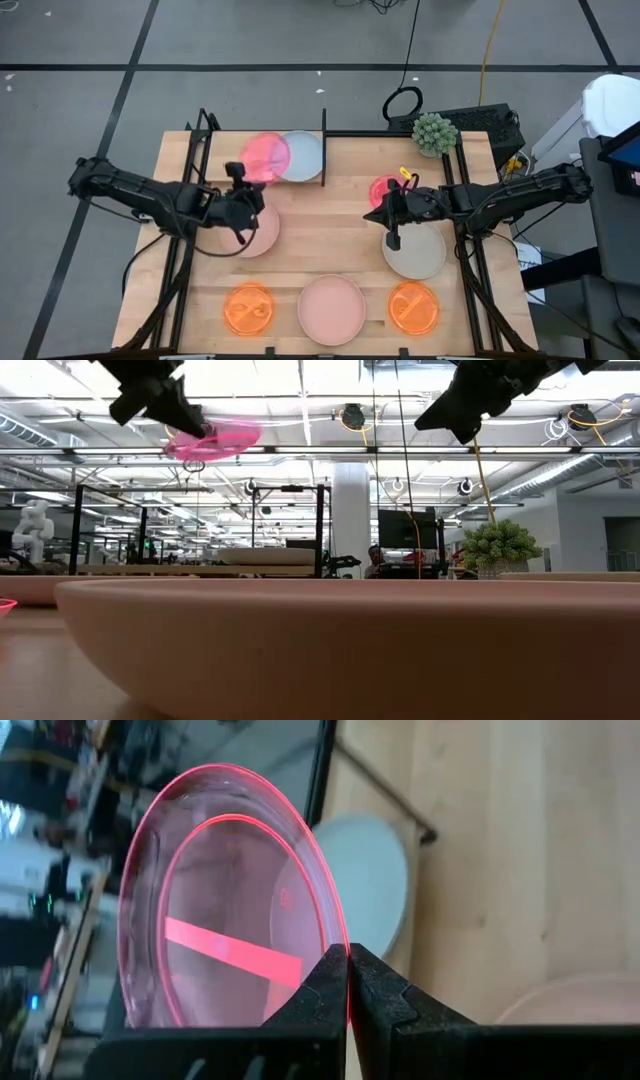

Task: Place and stack plates onto a shelf
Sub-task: Put the bottom pink transparent plate on the shelf

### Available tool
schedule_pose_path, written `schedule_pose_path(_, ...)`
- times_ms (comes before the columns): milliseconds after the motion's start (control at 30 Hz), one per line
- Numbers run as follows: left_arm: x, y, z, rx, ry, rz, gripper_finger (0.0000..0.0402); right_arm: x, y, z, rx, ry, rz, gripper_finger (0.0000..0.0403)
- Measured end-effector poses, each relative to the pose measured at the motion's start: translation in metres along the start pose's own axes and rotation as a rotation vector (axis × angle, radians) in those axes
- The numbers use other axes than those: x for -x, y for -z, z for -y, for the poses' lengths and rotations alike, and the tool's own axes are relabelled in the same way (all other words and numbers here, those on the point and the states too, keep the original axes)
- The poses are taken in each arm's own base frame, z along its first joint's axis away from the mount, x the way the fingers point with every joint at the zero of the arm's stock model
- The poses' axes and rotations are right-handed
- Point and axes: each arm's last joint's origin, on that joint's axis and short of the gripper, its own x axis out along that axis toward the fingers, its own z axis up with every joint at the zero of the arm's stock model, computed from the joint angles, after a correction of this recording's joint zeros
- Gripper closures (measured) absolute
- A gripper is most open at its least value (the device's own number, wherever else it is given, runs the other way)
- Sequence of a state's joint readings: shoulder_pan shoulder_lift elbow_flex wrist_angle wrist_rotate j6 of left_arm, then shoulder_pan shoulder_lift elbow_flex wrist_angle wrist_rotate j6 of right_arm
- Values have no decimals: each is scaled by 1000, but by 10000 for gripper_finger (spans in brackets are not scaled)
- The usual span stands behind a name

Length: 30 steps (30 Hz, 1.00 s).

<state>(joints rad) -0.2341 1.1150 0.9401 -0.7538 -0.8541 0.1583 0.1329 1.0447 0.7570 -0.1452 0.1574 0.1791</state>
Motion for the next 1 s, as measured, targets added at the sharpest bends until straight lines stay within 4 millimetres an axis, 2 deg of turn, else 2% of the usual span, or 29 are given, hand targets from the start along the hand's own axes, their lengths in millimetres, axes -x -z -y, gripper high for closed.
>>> schedule_pose_path(333, -28, 27, -20, 141, -17, -228, 398, 0, 0, 0, 4, 0, 0, 403)
schedule_pose_path(600, -64, 68, -18, 191, -75, -413, 398, 0, 0, 0, 8, 0, 0, 403)
schedule_pose_path(700, -74, 80, -14, 191, -36, -430, 398, 0, 0, 0, 12, 0, 0, 403)
schedule_pose_path(1000, -86, 92, -24, 252, 35, -467, 398, 0, 0, 0, 10, -1, 5, 403)
